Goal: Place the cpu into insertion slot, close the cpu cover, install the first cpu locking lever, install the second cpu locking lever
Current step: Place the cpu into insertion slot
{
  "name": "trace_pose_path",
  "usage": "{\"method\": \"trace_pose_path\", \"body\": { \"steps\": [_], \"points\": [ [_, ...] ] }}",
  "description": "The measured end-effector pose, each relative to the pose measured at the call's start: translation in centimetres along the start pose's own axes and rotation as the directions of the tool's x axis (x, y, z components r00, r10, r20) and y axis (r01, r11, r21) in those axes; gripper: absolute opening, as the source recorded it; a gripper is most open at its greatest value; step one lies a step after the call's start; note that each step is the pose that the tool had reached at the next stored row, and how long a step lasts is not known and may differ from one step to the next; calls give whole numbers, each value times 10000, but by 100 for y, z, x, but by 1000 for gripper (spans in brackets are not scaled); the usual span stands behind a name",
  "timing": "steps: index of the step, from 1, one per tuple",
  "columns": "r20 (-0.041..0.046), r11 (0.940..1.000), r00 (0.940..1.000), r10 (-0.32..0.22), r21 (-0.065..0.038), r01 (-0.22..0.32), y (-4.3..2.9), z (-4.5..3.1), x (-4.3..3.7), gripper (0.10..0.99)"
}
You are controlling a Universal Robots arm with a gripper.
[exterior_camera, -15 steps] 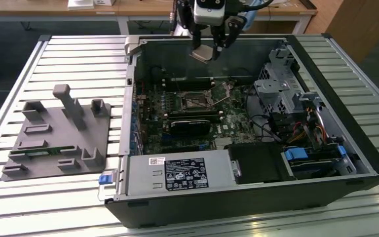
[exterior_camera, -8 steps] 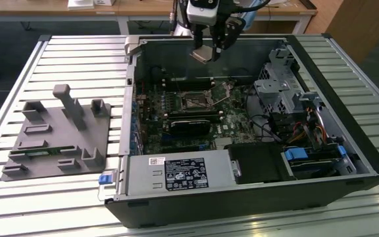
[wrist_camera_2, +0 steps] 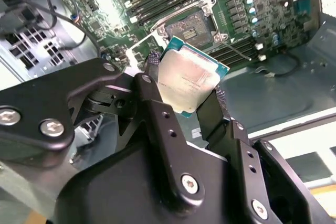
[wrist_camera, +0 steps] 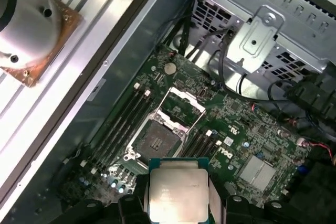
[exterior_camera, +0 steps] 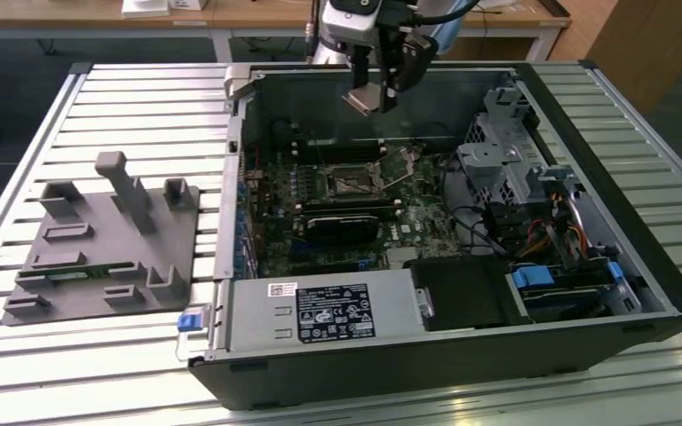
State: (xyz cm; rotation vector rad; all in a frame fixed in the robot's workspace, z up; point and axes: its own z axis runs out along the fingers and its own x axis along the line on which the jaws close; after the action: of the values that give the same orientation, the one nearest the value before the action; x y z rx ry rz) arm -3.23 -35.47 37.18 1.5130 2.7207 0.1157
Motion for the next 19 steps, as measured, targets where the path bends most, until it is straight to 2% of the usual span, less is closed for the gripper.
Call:
{"method": "trace_pose_path", "body": {
  "steps": [4, 9, 16, 19],
  "points": [
    [47, 9981, 9981, 612, -10, -612, 0, 5, 0, 541],
    [95, 9923, 9923, 1235, -23, -1234, 0, 11, 0, 541],
    [158, 9804, 9803, 1971, -39, -1970, -1, 20, 0, 541],
    [186, 9729, 9727, 2312, -48, -2312, -1, 25, 1, 541]
  ]
}}
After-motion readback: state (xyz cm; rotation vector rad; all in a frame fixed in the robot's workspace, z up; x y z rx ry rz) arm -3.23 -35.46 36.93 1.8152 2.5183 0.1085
